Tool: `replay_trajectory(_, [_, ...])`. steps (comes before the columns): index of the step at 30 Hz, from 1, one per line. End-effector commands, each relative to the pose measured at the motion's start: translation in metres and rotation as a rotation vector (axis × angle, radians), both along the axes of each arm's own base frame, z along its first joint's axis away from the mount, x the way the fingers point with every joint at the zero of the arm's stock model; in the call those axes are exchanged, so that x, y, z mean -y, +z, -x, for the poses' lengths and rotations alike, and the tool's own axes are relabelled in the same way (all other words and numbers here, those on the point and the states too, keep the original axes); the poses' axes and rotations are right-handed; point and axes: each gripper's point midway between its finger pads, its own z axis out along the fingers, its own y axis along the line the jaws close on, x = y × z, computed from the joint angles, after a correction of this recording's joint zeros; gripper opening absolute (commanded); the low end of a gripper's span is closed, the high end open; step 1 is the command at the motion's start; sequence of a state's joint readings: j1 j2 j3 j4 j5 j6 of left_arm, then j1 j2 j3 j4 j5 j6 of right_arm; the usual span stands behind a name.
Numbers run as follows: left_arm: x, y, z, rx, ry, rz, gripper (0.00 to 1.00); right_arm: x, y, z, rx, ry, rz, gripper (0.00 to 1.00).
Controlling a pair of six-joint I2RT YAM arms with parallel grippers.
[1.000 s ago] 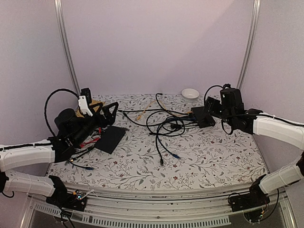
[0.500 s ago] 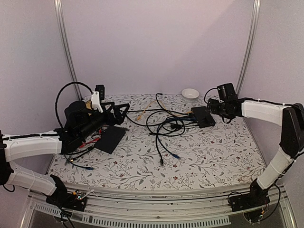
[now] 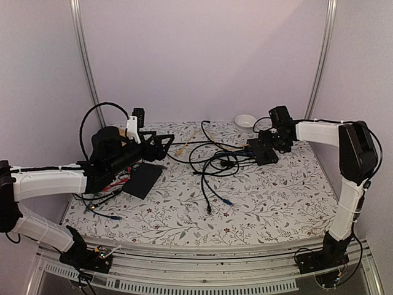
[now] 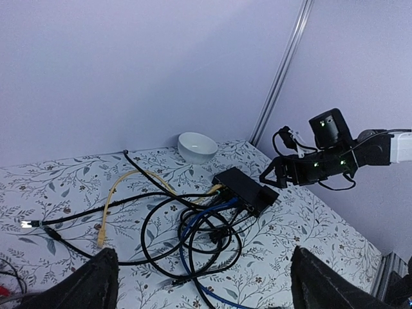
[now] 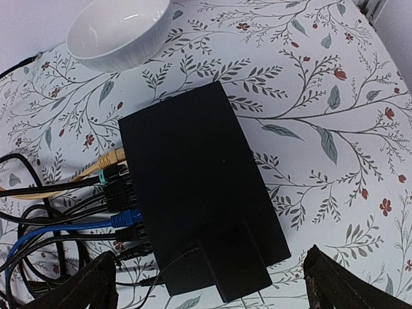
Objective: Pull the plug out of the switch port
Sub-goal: Pick up the connector from the switch port.
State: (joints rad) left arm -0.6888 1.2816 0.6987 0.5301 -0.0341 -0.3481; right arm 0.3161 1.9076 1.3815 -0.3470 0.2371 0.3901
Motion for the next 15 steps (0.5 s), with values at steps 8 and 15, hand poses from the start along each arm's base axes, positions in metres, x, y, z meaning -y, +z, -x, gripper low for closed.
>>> replay_trajectory(8, [0.002,-0.004,-0.008,-0.012,-0.017,-0.005,0.92,0.011,-0.036,0.003,-0.108,0.010,0.037,1.00])
replay_trajectory(15, [0.001,-0.007,-0.012,-0.023,-0.009,0.005,0.92,0.015,-0.049,0.004,-0.138,0.018,0.034,0.94])
